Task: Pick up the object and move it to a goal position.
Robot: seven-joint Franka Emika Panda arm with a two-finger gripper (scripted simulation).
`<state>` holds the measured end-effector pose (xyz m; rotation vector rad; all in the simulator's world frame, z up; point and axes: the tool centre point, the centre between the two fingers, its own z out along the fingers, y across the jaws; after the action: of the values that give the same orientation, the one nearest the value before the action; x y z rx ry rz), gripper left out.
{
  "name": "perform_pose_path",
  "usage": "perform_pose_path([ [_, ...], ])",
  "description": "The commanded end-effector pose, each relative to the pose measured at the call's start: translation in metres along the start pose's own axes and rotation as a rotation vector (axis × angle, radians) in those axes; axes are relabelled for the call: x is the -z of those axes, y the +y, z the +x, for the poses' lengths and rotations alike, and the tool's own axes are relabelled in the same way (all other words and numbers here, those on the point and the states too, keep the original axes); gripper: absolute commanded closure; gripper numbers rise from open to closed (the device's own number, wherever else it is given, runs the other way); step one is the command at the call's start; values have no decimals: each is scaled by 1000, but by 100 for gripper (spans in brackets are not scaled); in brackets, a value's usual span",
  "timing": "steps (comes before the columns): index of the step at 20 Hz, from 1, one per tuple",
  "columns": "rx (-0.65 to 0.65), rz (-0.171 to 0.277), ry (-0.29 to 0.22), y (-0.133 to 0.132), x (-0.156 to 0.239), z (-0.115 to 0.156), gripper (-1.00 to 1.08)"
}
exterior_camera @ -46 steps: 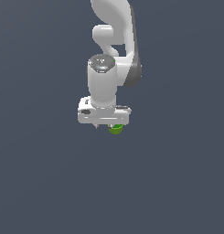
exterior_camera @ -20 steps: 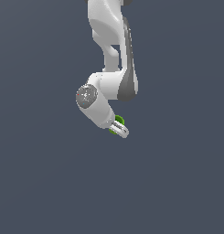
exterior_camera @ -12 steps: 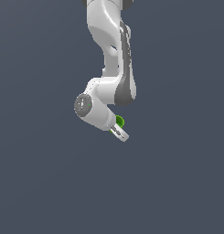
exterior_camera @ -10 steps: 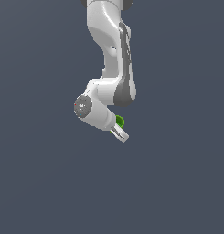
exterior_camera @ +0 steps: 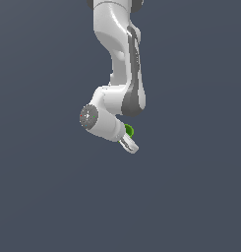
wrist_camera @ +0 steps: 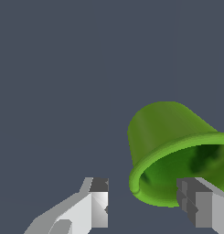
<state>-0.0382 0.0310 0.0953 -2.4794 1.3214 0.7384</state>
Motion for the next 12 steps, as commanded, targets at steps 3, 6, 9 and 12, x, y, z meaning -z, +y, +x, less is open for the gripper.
perform_pose_path([
  [3, -2, 0, -2, 0, -12, 0, -20],
  [6, -5, 0, -3, 0, -23, -1, -20],
  [9, -6, 0, -3, 1, -29, -1, -20],
  [12, -6, 0, -3, 1, -29, -1, 108],
])
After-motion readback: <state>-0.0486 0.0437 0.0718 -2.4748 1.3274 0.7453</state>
